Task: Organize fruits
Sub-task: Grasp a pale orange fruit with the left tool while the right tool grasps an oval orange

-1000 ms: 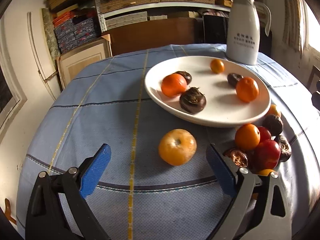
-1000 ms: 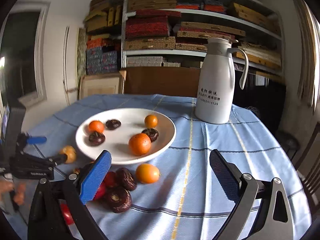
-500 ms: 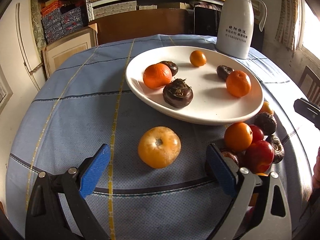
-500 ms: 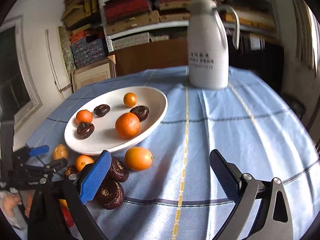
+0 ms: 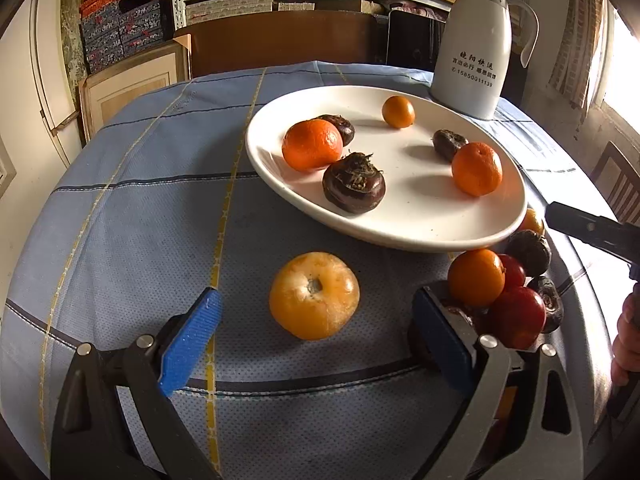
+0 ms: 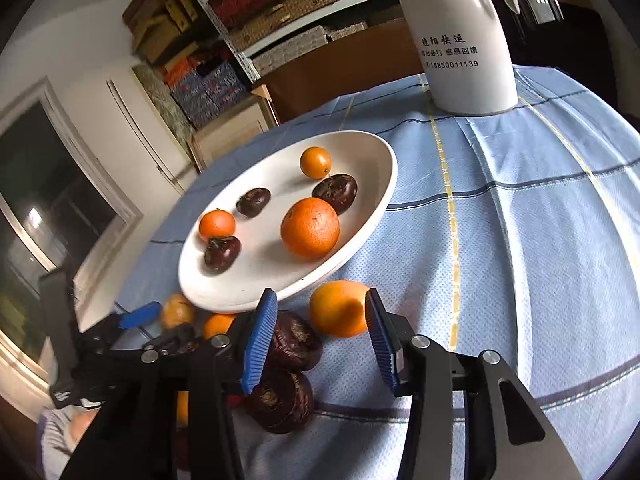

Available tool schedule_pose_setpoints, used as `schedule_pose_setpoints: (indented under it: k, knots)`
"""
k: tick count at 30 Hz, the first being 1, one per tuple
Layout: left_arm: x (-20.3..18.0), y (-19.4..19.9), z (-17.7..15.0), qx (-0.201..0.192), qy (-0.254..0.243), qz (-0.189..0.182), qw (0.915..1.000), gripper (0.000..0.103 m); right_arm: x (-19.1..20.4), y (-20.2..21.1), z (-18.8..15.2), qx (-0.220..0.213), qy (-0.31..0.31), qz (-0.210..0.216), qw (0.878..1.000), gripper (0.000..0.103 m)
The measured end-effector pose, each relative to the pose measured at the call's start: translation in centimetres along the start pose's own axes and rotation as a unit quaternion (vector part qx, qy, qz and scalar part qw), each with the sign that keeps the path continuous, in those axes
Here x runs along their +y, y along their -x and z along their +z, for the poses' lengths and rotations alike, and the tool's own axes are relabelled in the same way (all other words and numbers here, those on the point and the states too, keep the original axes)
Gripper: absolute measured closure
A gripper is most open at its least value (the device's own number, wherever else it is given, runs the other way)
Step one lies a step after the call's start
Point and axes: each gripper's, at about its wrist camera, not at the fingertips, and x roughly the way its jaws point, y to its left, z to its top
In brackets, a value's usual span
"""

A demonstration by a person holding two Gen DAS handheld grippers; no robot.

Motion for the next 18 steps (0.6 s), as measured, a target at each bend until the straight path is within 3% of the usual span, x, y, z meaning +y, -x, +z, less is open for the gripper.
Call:
schedule_pose_setpoints:
  k: [6,11,14,18]
  knots:
    - [-0.1,-0.1,0.1,-0.001,-0.003,-0.007,1.0000,0.011,0.0,-1.3,0.1,0.016,0.013,-0.031,0.999,0.057]
    - [-0.1,-0.7,0.4,0.006,0.000,-0.025,0.9997,0.029,0.2,-2.0,-0.2,0.028,0.034,-0.057,0.997,0.057]
    - [0.1,-1.0,0.3,0.013,0.007,-0.036,0.9992,0.039,-0.1,-2.2,-0.3,0.037,0.024,-0.052,0.998,0.059]
    - [0.4,-1.1,0.3,0.017,0.013,-0.043,0.9988,0.041,-0.1,-2.2,-0.5,0.039,0.027,-0.051,0.998,0.061]
